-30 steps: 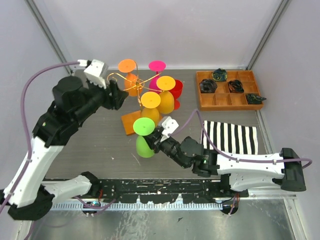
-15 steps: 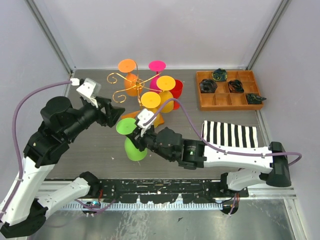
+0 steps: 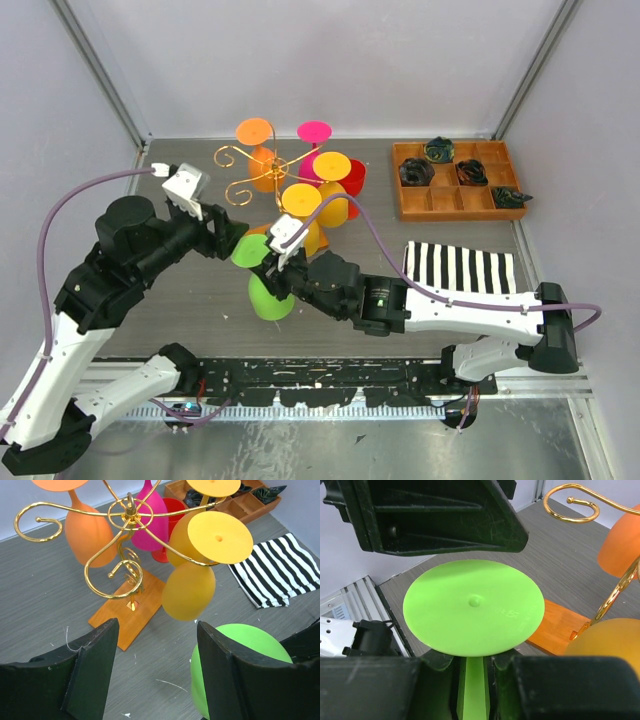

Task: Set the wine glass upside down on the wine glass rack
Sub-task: Turn the wine glass upside down at the wine rack.

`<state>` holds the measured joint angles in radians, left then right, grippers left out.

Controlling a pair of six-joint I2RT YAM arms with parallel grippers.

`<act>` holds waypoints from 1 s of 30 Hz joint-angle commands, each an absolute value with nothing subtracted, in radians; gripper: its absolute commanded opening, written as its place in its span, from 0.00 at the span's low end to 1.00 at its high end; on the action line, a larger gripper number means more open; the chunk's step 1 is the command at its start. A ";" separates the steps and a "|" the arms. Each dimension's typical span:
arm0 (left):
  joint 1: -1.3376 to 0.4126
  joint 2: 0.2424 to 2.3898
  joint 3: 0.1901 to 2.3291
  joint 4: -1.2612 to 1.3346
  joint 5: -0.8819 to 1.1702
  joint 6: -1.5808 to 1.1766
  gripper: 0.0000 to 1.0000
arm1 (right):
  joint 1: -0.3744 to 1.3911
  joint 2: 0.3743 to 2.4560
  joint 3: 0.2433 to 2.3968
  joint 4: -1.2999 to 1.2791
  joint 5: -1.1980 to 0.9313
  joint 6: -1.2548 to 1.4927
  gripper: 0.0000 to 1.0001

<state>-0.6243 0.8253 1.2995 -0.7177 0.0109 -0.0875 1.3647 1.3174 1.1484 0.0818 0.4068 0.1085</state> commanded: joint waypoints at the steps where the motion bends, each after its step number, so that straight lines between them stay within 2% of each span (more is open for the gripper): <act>1: -0.623 0.815 1.279 -0.727 -0.006 -0.080 0.70 | 1.360 1.274 1.187 0.153 0.430 0.108 0.00; 30: -0.623 0.810 1.258 -0.749 -0.016 -0.086 0.69 | 1.361 1.186 1.117 0.251 0.504 0.085 0.00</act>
